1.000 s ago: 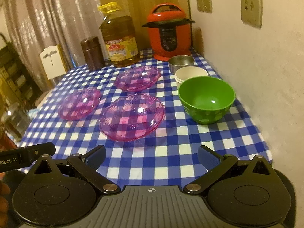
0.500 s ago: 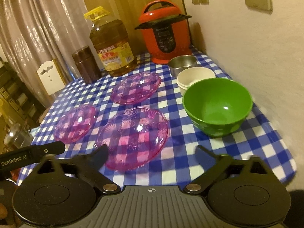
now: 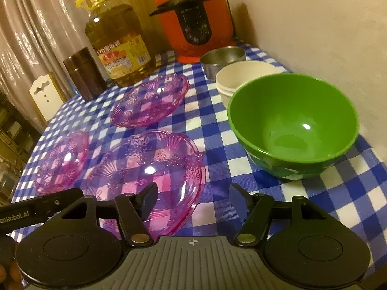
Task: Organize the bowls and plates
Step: 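Move both tools toward the rim of the nearest pink glass plate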
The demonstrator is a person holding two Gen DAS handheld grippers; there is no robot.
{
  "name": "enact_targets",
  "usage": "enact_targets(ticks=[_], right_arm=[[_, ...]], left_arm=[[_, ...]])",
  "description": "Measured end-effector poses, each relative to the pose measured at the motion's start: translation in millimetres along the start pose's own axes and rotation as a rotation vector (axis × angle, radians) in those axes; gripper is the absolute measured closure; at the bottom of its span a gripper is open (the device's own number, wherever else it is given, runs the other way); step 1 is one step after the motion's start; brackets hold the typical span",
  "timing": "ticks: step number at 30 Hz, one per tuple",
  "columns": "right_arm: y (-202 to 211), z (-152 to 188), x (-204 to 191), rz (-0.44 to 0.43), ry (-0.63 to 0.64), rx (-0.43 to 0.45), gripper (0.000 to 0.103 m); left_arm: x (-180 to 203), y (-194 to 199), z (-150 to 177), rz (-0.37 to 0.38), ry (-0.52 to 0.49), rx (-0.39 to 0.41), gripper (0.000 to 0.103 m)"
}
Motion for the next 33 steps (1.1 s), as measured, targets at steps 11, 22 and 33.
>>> enact_targets(ticks=[11,22,33], right_arm=[[-25.4,5.8,-0.5,0.008,-0.005,-0.029,0.049],[-32.6,5.7,-4.9,0.014,-0.006,-0.037,0.062],[-33.5,5.6,-5.6,0.013,-0.002,-0.033,0.077]], left_arm=[[-16.3,-22.7,8.2,0.034,0.038,-0.007,0.038],[-17.4,-27.9,10.4,0.045,0.055,-0.010,0.068],[-19.5,-30.0,10.0,0.043,0.082,-0.012,0.086]])
Point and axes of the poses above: each gripper's, at about its wrist camera, not at the fingertips, and y roughly against the way its jaws point, x to its right, z to its underside, the point moved 5 cm from there along -y, roughly the way its jaws point, and after that the axes turned 15 degrees about z, right-handed, at the moved point
